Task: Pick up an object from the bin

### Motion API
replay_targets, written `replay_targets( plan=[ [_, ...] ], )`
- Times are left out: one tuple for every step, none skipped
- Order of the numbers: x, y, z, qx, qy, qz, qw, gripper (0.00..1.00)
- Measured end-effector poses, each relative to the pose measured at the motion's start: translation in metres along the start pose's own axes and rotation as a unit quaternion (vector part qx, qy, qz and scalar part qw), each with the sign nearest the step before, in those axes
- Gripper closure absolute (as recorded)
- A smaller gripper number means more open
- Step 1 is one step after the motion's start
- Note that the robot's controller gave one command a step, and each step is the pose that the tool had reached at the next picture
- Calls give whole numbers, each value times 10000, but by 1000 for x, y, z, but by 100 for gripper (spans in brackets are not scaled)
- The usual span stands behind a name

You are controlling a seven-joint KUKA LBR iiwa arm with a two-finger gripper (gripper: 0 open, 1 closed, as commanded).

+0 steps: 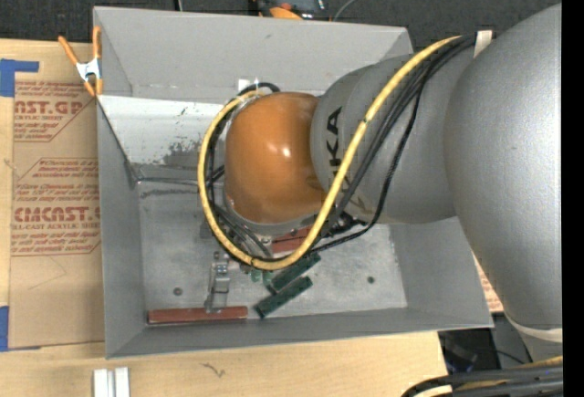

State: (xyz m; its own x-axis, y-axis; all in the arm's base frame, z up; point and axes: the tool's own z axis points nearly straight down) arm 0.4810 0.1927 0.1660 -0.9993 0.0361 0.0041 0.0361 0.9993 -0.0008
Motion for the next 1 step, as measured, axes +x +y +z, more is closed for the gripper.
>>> replay_targets(
  plan=[
    [-4,-50,81,5,-14,-648,9979,0]
  ],
)
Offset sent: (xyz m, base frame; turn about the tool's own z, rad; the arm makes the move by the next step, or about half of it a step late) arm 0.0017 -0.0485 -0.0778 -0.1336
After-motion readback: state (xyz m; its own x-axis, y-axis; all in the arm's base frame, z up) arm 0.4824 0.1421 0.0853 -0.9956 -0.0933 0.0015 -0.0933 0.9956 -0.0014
